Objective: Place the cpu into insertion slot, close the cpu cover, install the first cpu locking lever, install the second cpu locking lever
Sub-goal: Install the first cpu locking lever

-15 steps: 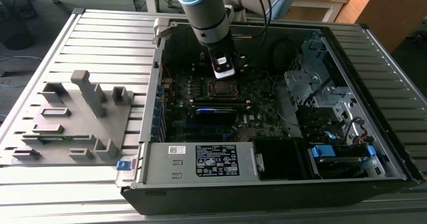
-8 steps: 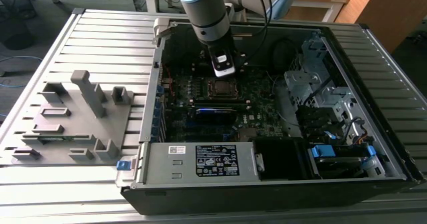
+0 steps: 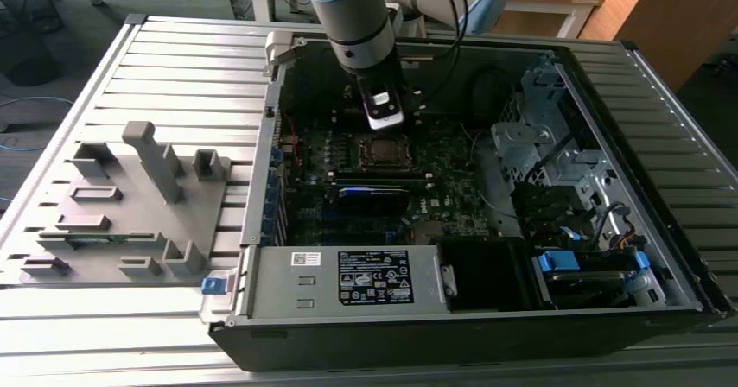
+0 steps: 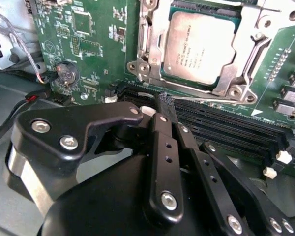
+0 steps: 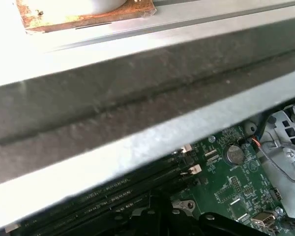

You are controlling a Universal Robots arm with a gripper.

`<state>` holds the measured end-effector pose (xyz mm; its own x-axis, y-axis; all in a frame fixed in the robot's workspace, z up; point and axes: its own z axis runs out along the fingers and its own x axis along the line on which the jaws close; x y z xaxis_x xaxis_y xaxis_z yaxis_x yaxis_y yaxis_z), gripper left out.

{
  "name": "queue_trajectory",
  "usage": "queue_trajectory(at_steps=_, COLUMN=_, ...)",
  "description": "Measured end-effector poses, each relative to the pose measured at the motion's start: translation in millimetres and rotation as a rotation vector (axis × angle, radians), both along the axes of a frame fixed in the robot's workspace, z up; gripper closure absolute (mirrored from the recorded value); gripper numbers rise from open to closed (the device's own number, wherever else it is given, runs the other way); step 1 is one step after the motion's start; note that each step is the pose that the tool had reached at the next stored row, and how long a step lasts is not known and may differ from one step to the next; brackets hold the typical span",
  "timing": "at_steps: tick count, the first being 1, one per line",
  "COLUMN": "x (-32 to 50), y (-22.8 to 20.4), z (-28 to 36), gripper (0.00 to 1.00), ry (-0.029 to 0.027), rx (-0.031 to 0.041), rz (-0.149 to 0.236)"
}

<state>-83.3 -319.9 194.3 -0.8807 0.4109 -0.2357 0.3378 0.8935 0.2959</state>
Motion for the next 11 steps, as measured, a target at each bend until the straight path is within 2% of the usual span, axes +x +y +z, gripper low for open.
queue_trajectory(at_steps=11, x=-3.0, y=1.5, z=-0.9, gripper=0.89, ry=-0.0019, rx=0.0, rz=-0.001)
